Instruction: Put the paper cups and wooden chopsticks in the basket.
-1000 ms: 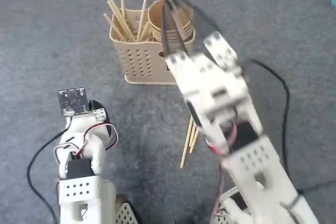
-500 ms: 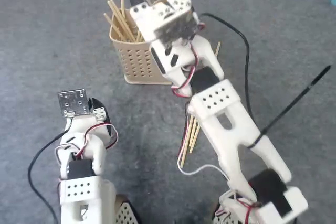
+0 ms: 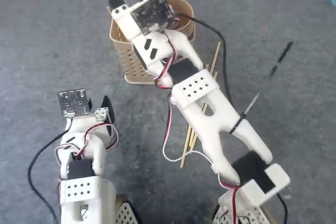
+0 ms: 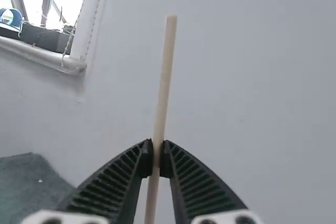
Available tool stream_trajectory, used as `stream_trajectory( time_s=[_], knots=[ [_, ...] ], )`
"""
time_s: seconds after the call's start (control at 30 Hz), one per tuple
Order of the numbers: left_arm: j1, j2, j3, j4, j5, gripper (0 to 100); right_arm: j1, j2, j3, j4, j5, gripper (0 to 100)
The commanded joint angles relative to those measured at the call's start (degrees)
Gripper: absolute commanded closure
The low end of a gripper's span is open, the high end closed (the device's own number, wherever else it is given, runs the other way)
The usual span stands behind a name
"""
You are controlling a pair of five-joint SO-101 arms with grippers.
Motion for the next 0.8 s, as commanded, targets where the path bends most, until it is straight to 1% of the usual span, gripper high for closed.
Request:
stream_trajectory(
  time_s=[0.0, 0.13, 0.3, 0.57, 0.7, 0.77],
  knots=[
    [0.1, -0.9, -0.5, 0.2, 0.1, 85, -0.4, 0.6, -3.5, -0.2, -0.7, 98.9],
    [0.1, -1.0, -0.5, 0.2, 0.0, 85, -0.2, 3.2, -3.5, -0.7, -0.7, 98.9],
    [0.1, -1.0, -0.5, 0.2, 0.0, 85, 0.6, 5.8, -3.5, -5.6, -0.7, 98.9],
    [0.1, -1.0, -0.5, 0.1, -0.1, 85, 2.1, 7.9, -3.5, -5.9, -0.8, 98.6],
    [0.1, -1.1, -0.5, 0.1, -0.1, 85, 2.5, 8.1, -3.3, -5.5, -0.8, 89.5],
    [0.1, -1.1, -0.5, 0.1, -0.1, 85, 2.5, 8.1, -3.3, -5.5, -0.8, 87.9]
  ],
)
